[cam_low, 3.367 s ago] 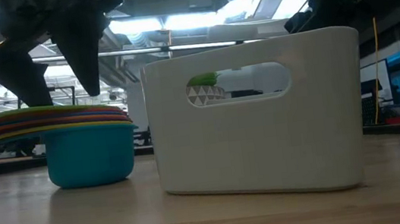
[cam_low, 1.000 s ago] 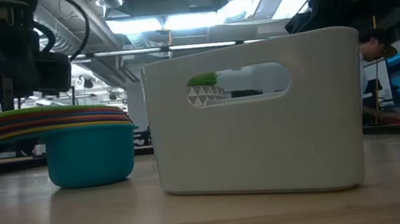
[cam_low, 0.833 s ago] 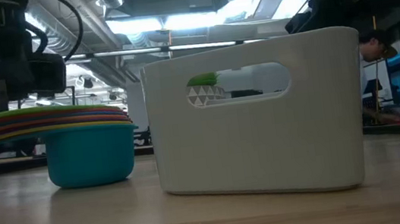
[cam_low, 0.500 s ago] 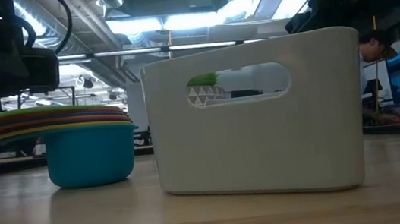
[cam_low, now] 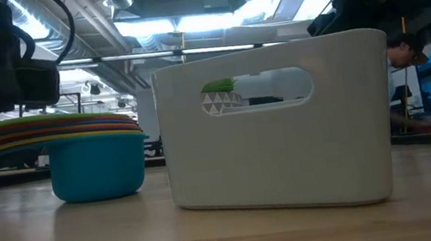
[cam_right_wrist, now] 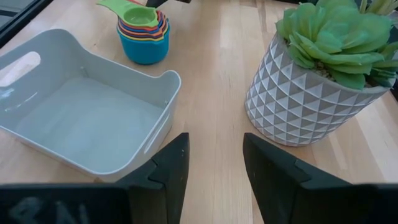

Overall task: Nest measuring cups in basket
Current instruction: Put the stacked measuring cups into the bin

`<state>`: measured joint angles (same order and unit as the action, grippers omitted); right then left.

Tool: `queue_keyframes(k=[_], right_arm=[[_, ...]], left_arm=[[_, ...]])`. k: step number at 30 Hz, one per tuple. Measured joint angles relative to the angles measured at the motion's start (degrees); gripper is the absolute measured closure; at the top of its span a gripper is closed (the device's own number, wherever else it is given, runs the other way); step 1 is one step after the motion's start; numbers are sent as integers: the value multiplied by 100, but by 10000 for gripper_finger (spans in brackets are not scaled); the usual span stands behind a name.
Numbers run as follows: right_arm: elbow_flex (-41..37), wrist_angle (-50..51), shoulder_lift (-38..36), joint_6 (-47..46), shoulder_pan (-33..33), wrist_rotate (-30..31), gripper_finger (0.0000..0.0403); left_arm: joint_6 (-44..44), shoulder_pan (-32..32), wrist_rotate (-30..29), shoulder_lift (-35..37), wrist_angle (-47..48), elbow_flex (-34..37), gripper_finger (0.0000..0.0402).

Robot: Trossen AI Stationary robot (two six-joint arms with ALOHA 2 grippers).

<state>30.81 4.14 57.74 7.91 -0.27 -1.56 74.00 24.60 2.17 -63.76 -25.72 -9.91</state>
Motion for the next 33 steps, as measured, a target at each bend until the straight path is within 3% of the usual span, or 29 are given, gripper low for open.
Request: queue_keyframes(k=[33], right_arm=[[0,1,0,8,2,0,247]], left_arm=[[-109,-9,328,-3075,-4130,-9,96]])
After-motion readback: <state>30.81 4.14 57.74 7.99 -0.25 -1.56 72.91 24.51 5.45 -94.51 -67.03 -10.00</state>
